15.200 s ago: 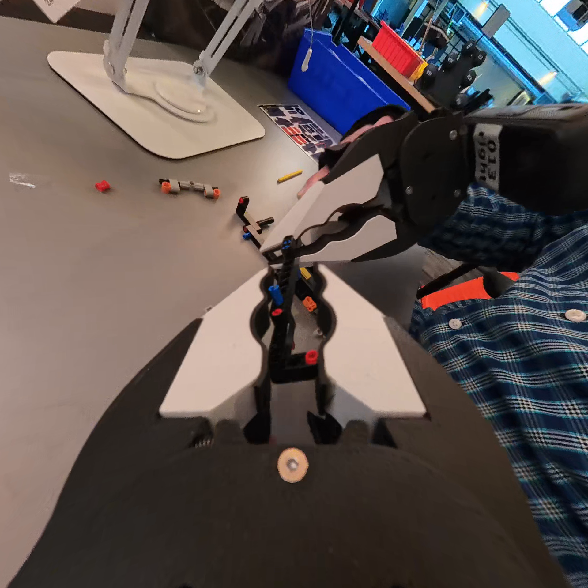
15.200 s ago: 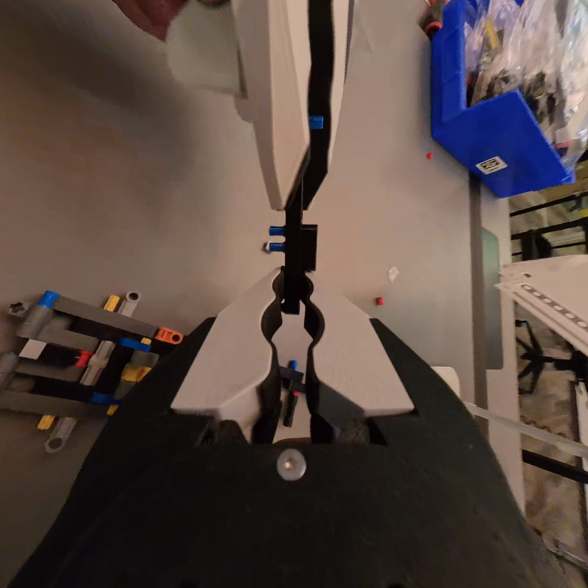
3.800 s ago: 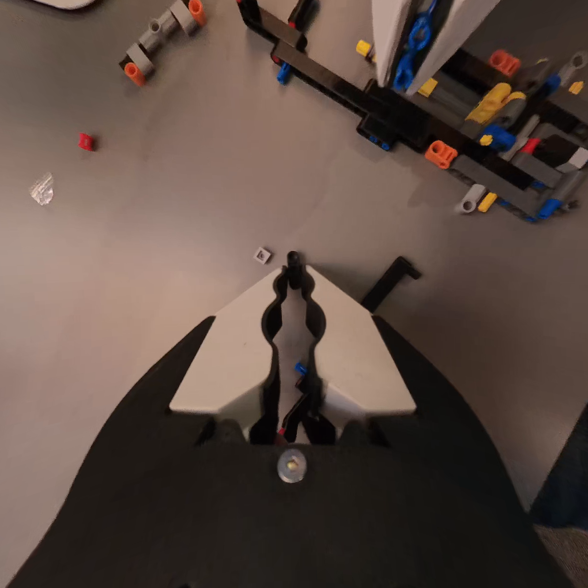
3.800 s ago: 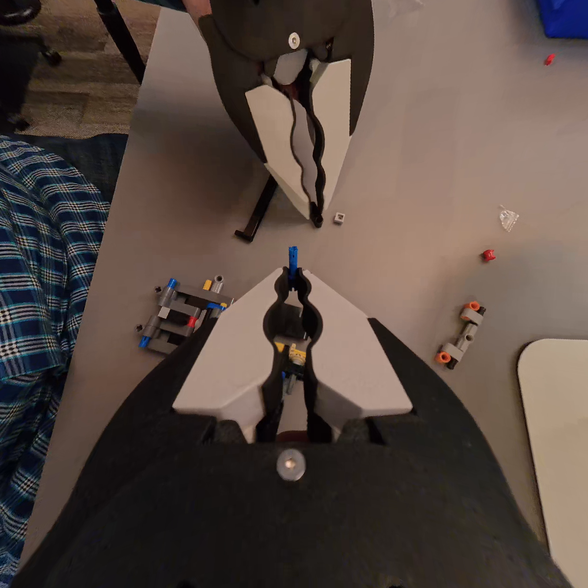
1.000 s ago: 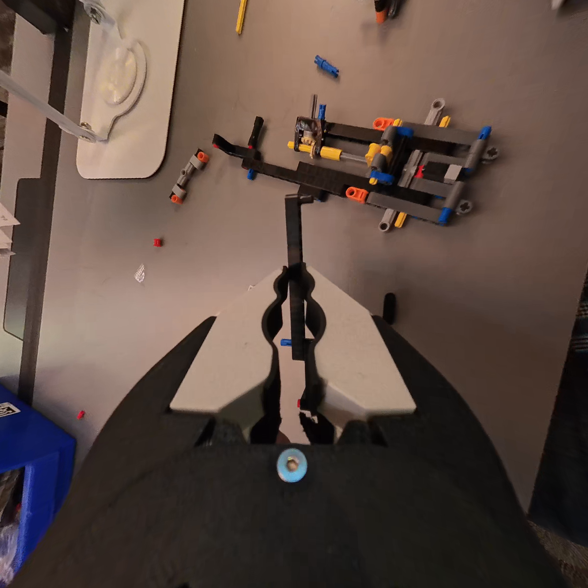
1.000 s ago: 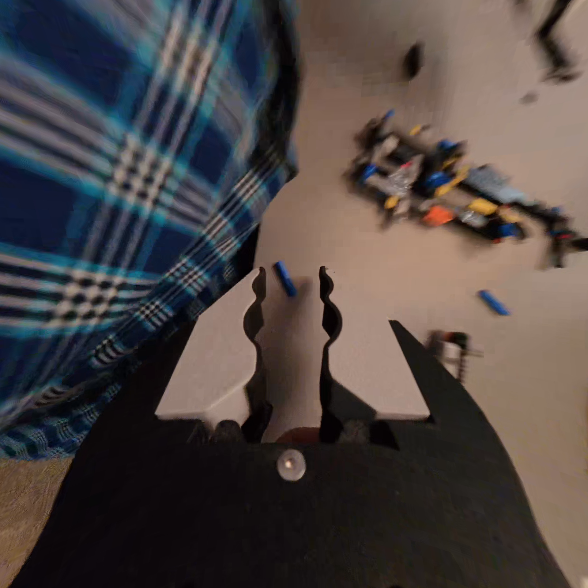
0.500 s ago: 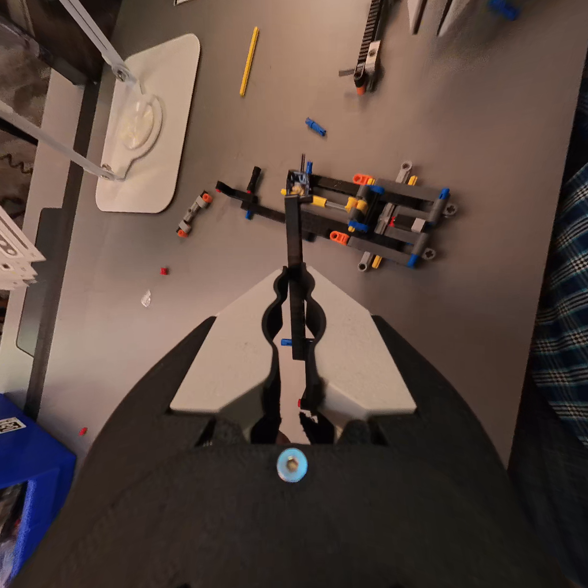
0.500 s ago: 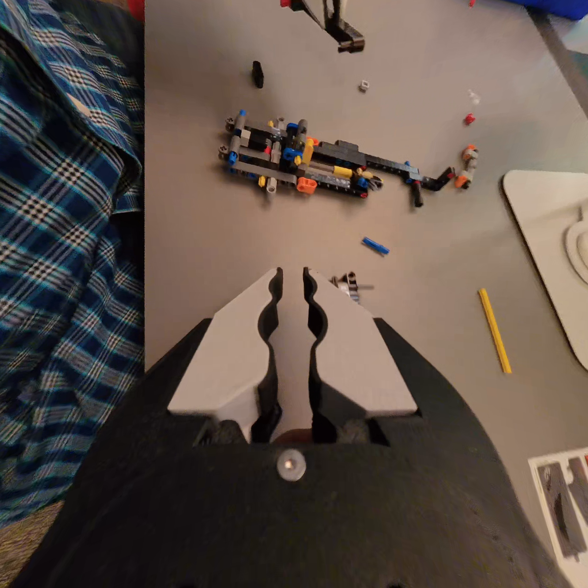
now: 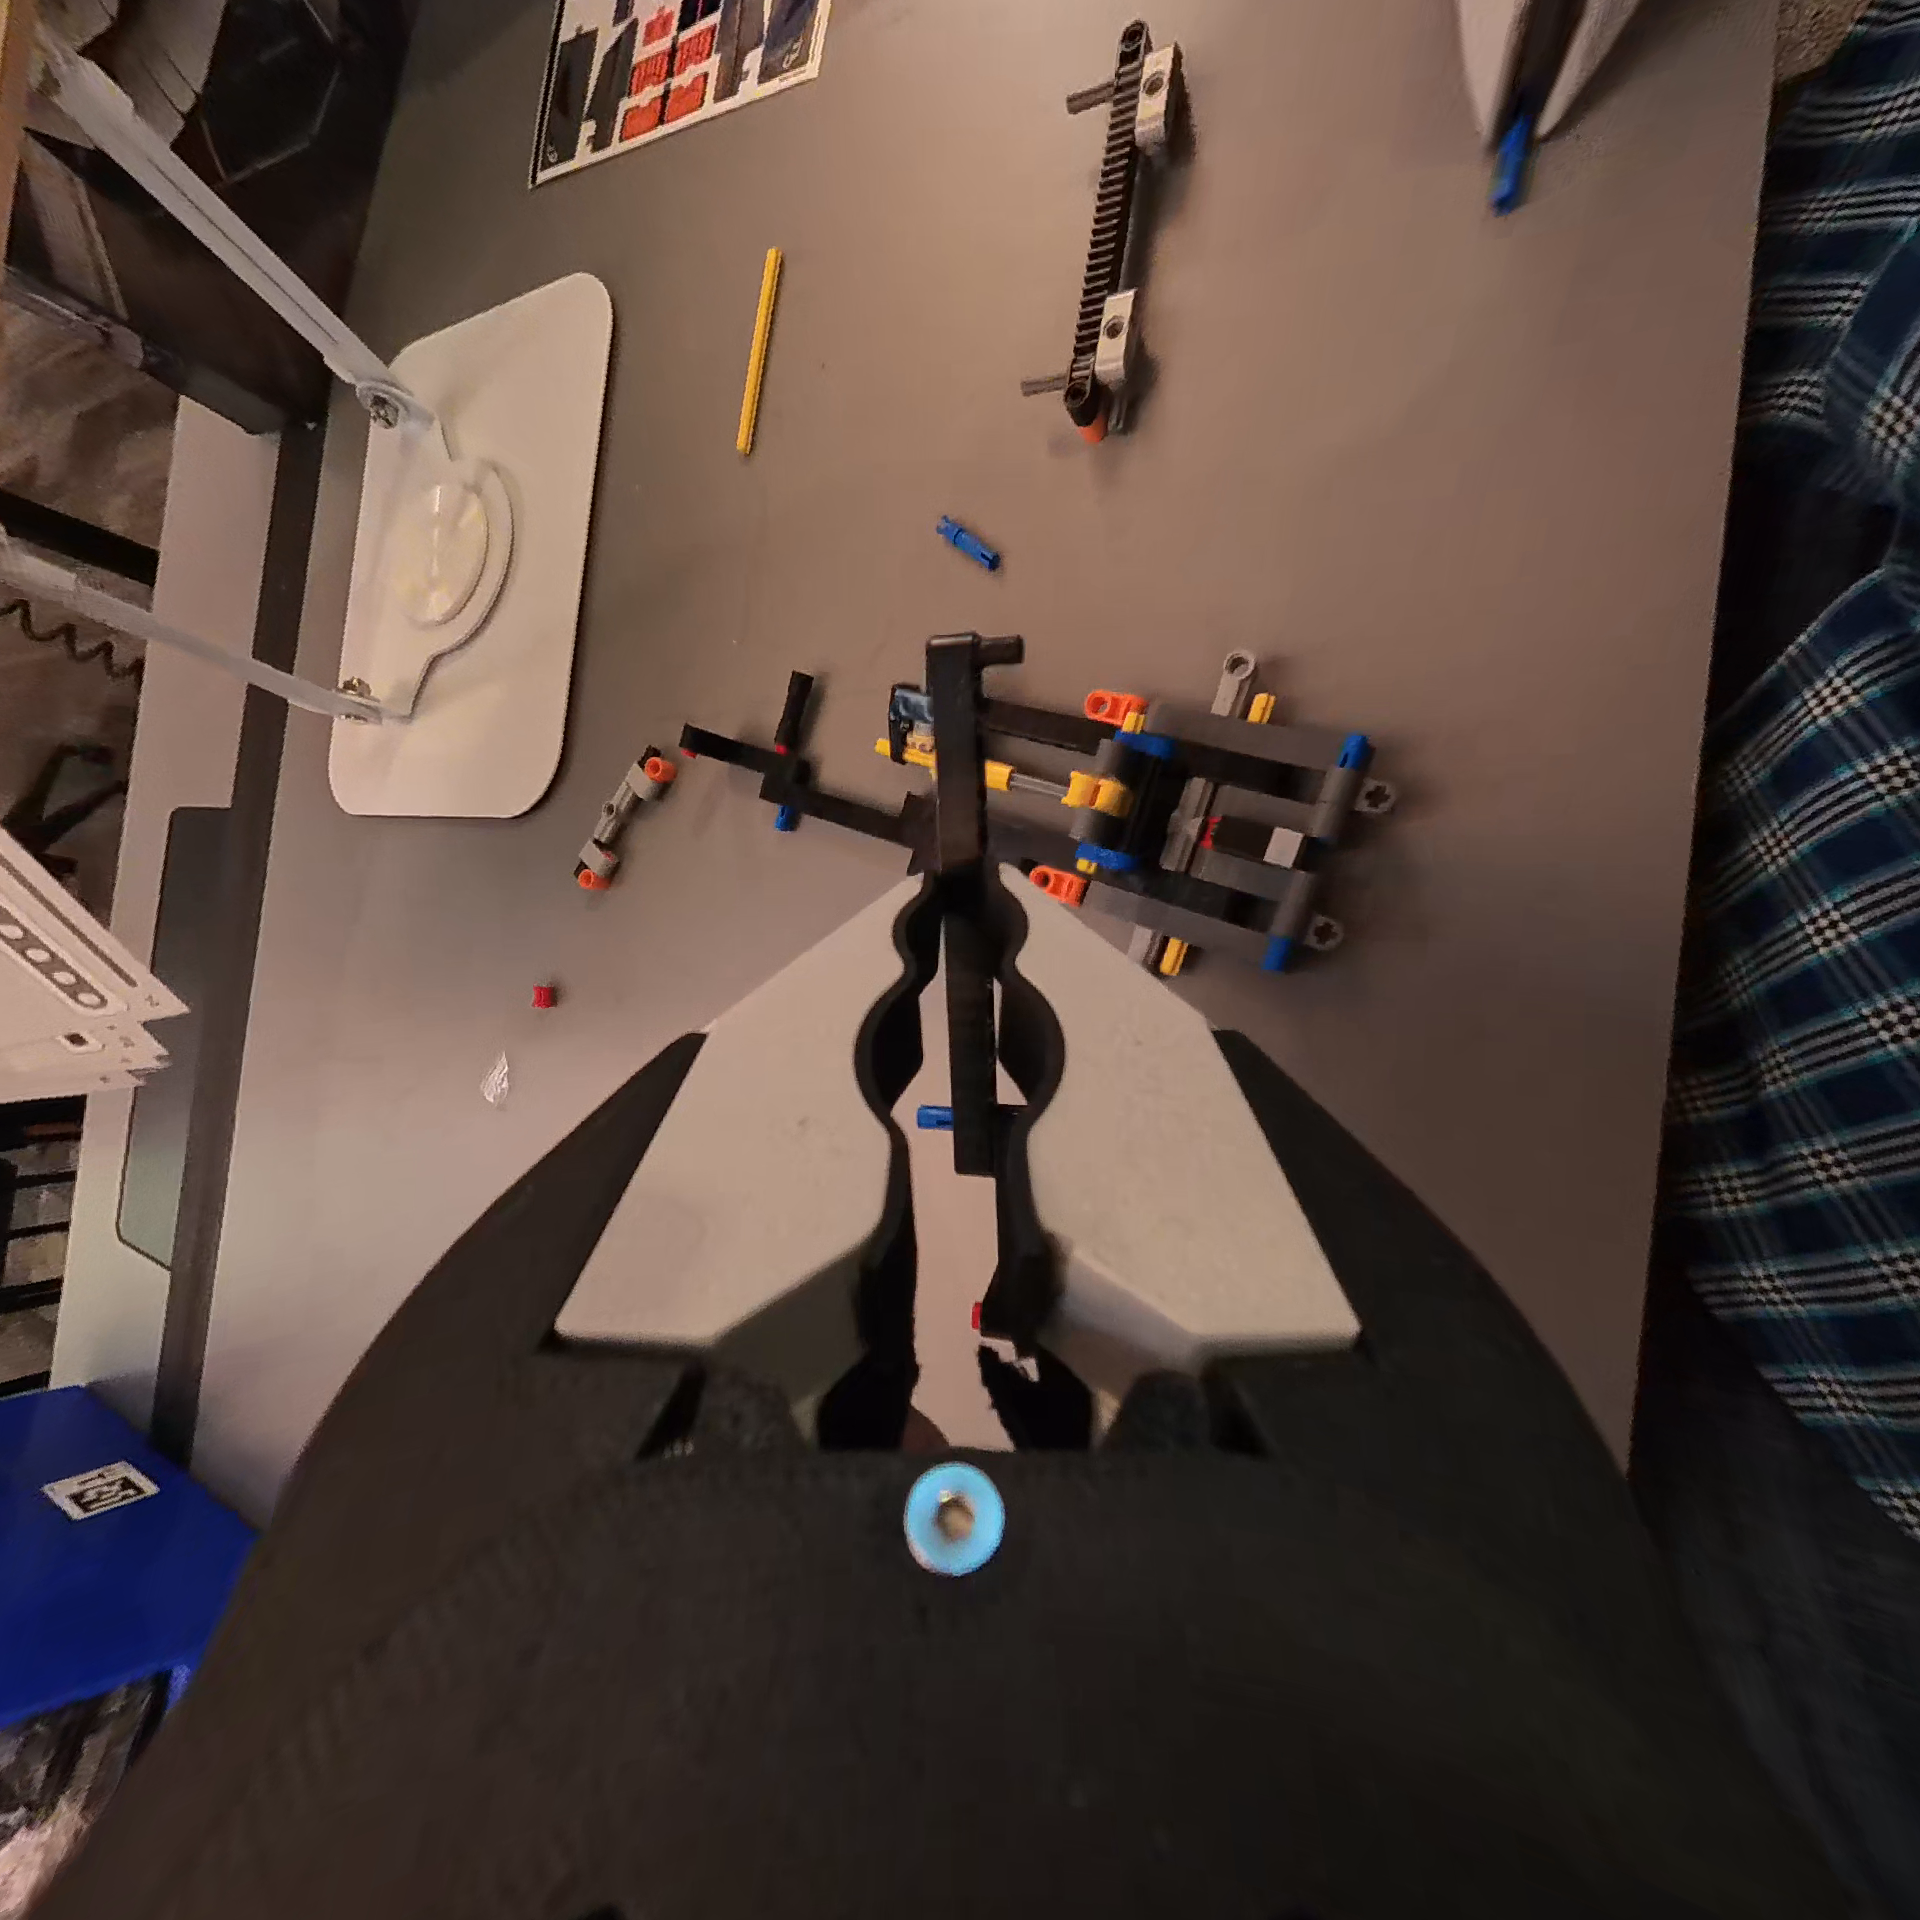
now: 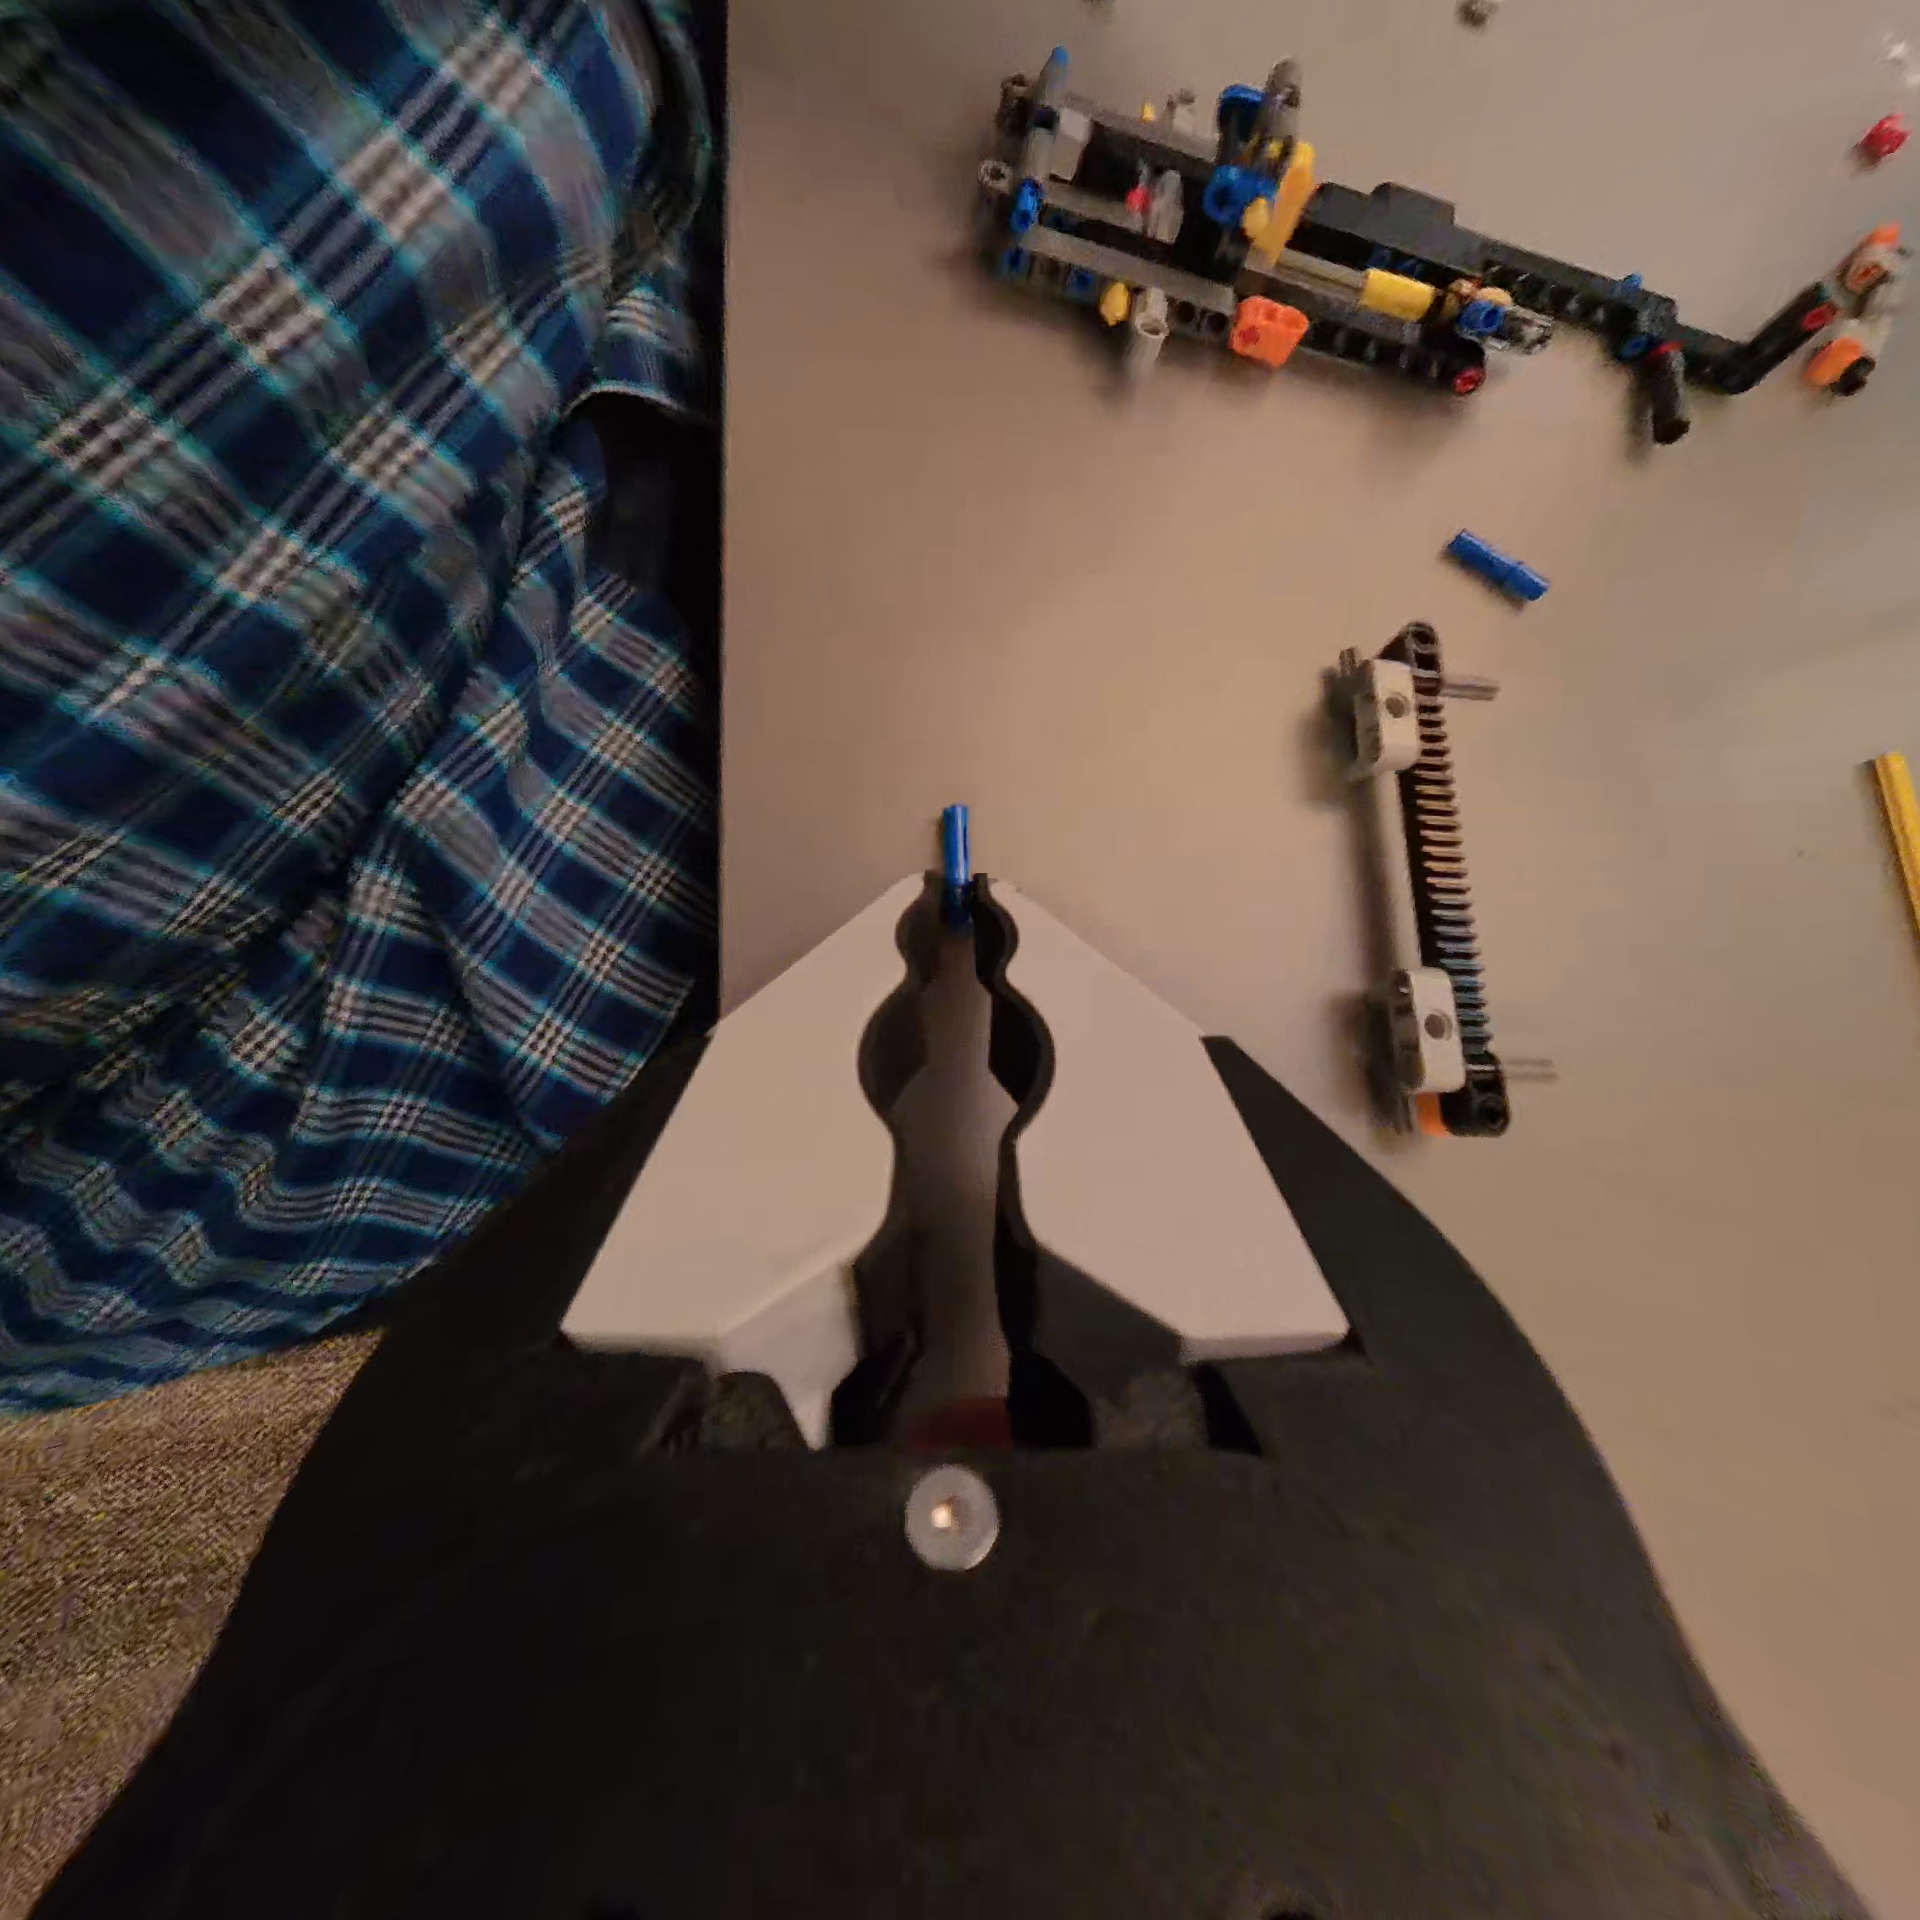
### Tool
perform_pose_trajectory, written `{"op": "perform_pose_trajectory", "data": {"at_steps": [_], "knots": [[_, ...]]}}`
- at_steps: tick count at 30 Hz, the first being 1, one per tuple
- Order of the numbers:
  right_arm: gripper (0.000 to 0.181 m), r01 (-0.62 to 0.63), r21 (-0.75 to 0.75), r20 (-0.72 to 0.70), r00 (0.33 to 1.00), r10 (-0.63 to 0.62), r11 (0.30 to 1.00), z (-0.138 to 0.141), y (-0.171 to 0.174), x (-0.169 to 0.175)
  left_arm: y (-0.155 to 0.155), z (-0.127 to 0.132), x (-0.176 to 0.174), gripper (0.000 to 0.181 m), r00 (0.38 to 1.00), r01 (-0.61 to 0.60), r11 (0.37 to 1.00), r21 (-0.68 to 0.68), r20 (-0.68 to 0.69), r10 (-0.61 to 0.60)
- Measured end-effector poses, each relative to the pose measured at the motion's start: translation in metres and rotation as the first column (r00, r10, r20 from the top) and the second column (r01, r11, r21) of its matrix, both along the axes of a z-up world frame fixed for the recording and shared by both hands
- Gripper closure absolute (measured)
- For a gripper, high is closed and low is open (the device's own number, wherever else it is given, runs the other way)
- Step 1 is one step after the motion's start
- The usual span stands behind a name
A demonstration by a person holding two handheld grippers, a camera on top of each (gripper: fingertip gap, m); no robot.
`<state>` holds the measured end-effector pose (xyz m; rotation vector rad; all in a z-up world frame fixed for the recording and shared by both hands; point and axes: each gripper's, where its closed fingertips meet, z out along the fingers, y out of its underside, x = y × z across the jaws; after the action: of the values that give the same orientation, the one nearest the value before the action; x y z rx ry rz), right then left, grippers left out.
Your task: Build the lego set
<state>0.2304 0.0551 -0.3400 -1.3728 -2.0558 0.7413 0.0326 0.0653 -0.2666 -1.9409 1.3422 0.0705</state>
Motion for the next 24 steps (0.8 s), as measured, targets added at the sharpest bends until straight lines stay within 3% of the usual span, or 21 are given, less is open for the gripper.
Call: {"op": "perform_pose_trajectory", "data": {"at_steps": [7, 12, 14, 17, 20, 24], "knots": [[0.164, 0.182, 0.05, 0.0, 0.983, -0.182, 0.982, 0.003, 0.048, 0.0, 0.002, 0.009, 0.017, 0.176, 0.998, 0.058, 0.998, 0.016, -0.019, -0.057], [0.164, 0.202, -0.019, -0.123, 0.972, -0.202, 0.979, 0.055, 0.047, -0.01, 0.006, 0.013, 0.04, 0.176, 0.974, 0.197, 0.98, 0.021, -0.114, -0.194], [0.166, 0.216, -0.102, -0.189, 0.954, -0.232, 0.971, 0.084, 0.047, -0.027, 0.008, 0.017, 0.054, 0.176, 0.951, 0.275, 0.961, 0.033, -0.156, -0.267], [0.163, 0.143, -0.282, -0.244, 0.946, -0.215, 0.949, 0.119, 0.039, -0.059, 0.014, 0.02, 0.067, 0.176, 0.898, 0.372, 0.927, 0.05, -0.273, -0.346], [0.163, 0.075, -0.288, -0.203, 0.97, -0.137, 0.955, 0.121, 0.033, -0.083, 0.016, 0.018, 0.077, 0.176, 0.838, 0.454, 0.89, 0.04, -0.359, -0.411], [0.166, 0.037, -0.365, -0.056, 0.997, -0.062, 0.93, 0.1, 0.023, -0.1, 0.022, 0.019, 0.086, 0.177, 0.742, 0.547, 0.836, 0.042, -0.486, -0.461]]}}
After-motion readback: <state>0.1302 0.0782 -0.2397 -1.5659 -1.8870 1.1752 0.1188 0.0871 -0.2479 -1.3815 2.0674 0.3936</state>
